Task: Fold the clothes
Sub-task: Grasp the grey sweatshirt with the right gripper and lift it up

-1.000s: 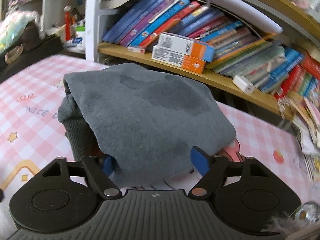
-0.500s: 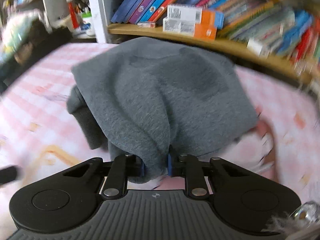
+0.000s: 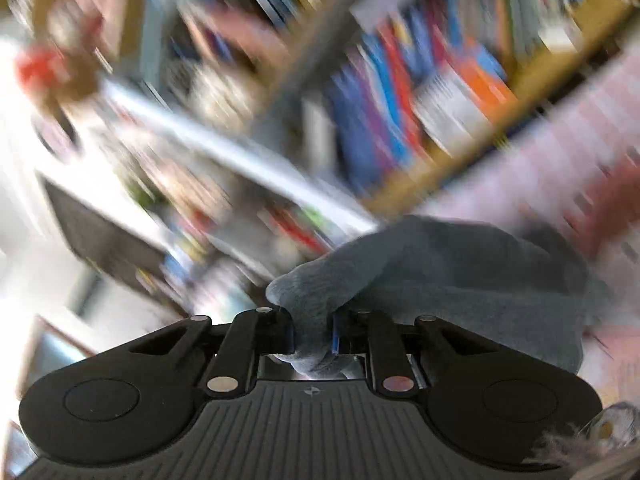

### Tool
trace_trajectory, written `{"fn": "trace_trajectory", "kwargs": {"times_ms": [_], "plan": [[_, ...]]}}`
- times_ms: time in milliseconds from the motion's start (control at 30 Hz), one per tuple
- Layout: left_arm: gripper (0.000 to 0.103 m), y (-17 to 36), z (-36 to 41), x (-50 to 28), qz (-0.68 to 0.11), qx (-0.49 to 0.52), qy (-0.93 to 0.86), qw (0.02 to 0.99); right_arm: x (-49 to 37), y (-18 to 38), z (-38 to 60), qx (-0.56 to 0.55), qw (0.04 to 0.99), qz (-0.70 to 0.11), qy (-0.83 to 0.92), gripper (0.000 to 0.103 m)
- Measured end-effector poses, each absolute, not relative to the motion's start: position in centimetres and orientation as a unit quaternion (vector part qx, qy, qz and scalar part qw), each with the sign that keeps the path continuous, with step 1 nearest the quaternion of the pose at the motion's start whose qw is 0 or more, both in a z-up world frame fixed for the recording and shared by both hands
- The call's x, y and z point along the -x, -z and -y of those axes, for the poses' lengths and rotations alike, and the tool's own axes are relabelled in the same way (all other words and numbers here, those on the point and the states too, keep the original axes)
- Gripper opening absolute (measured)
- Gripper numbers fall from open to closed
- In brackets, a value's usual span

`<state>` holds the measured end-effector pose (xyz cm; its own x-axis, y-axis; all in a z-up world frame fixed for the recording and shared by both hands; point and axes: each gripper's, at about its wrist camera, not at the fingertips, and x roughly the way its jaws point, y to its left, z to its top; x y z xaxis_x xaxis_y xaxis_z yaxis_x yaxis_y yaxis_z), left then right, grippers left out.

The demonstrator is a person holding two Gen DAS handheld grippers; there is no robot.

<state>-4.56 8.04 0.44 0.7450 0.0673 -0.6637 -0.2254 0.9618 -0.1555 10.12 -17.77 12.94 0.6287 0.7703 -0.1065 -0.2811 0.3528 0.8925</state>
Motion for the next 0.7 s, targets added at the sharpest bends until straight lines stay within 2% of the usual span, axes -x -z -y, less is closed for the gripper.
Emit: {"fn": "trace_trajectory", "kwargs": {"times_ms": [100,233,267,333,533,600,700], "plan": [[0.103,-0.6,-8.6,4.5,-0.344,0.123,-0.076,0.928,-8.7,-17.0,20.3,-0.51,0.764,-0.153,-0.364,0.014],[0.103,-0.6,-9.2,4.3,-0.341,0.137,-0.067,0.928,-5.4,-18.2,24.9,-0.523,0.779,-0.07,-0.338,0.014],[0.103,-0.5,-9.3,4.3,-0.341,0.138,-0.062,0.928,-4.6,-17.5,26.1,-0.525,0.786,-0.072,-0.318,0.014],[0.103,-0.4,-9.4,4.2,-0.343,0.14,-0.054,0.927,-3.2,-15.2,28.1,-0.519,0.806,-0.103,-0.265,0.014],[0.103,-0.2,-8.8,3.5,-0.354,0.15,-0.025,0.923,1.1,-2.4,28.5,-0.436,0.809,-0.385,-0.09,0.014],[0.103,-0.2,-8.4,3.2,-0.357,0.153,-0.015,0.921,2.5,0.4,27.5,-0.42,0.796,-0.429,-0.077,0.014],[0.103,-0.2,-7.7,2.8,-0.361,0.155,0.003,0.92,3.8,1.2,25.7,-0.394,0.789,-0.463,-0.093,0.014]]}}
